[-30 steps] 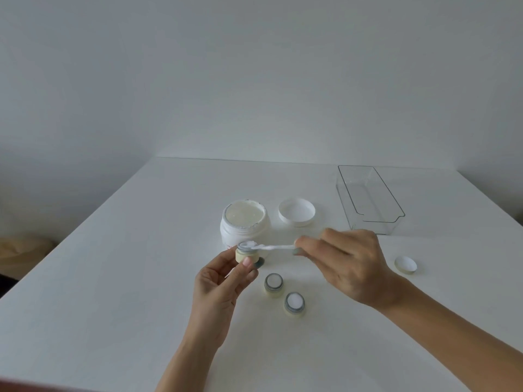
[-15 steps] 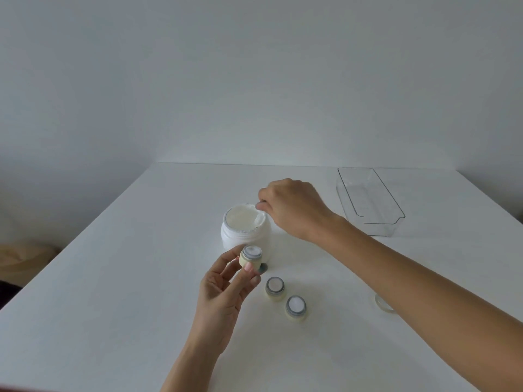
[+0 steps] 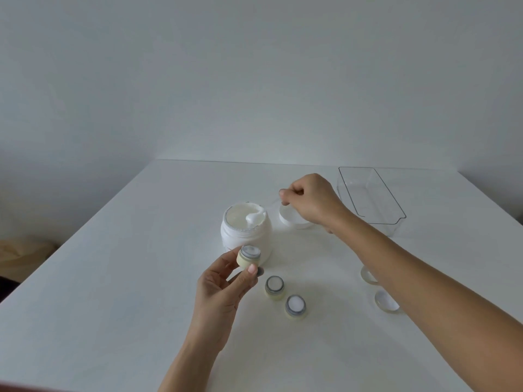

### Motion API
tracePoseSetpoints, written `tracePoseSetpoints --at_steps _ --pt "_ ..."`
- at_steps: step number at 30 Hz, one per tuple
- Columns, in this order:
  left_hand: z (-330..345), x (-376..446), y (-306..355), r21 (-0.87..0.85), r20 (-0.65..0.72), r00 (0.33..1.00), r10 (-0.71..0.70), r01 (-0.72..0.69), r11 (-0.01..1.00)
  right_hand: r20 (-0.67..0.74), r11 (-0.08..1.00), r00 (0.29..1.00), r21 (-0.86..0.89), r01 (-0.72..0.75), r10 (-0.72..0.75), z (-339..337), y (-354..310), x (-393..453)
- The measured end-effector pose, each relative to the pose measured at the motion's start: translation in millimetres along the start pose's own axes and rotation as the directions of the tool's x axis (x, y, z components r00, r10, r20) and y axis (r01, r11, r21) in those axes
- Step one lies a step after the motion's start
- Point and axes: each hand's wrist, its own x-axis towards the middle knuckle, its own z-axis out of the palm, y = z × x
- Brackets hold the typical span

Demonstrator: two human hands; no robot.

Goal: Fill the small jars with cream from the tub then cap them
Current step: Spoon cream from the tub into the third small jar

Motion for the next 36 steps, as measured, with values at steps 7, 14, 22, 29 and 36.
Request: tracePoseSetpoints --at_steps 7,14,22,29,36 --pt "0.5 0.6 0.1 -0.027 -0.042 0.999 0.018 -0.019 0.999 0.17 0.909 0.959 0.316 -0.272 0.228 -5.8 12.5 -9.7" --pt "0.0 1.1 -0.6 -0.042 -0.02 1.0 0.022 -0.023 0.999 0.316 0.886 0.932 0.362 -0.291 0.177 -0.9 21.0 -35.0" --pt "0.6 1.2 -0.8 -0.047 0.0 1.0 0.025 -0.025 0.999 0.205 0.951 0.969 0.245 -0.187 0.138 -0.7 19.1 -48.7" --pt "-0.6 1.9 -1.0 -0.033 -0.004 0.999 0.032 -0.032 0.999 -0.039 0.954 0.997 0.291 0.068 -0.06 -6.1 13.6 -56.1" --pt "-1.9 3.2 -3.4 -0.053 -0.018 1.0 0.013 -0.014 0.998 -0.326 0.788 0.72 -0.177 0.59 -0.613 8.4 11.3 -86.1"
